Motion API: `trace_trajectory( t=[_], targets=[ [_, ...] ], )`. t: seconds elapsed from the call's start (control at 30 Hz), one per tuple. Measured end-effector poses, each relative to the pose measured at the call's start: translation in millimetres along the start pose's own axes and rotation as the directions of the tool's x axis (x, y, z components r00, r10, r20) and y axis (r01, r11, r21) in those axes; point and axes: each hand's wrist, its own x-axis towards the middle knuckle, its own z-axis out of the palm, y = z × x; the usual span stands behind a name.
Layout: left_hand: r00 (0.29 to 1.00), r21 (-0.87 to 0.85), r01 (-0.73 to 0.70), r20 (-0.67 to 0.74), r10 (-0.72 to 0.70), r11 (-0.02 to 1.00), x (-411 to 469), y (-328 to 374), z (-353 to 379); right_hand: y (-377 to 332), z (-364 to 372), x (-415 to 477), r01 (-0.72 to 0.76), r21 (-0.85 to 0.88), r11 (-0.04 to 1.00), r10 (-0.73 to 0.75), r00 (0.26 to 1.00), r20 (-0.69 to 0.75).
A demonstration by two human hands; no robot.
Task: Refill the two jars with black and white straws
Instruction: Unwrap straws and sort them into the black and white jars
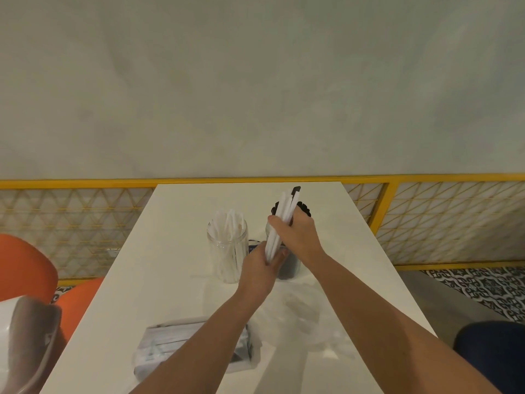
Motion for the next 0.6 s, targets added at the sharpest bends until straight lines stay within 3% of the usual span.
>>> trace_trajectory(
  t=[0.2,0.6],
  targets=[
    [0.997,-0.012,0.036,-0.07,-0.037,0.999,2.4,-8.8,-7.3,-16.6,2.7,-2.3,-0.039,0.01,0.999,0.036,0.983,0.181],
    [1.0,-0.164,0.01,0.0,-0.01,0.986,1.2,-7.4,-26.4,-28.0,9.8,-2.2,-0.047,0.093,0.995,0.022,0.965,0.261]
  ],
)
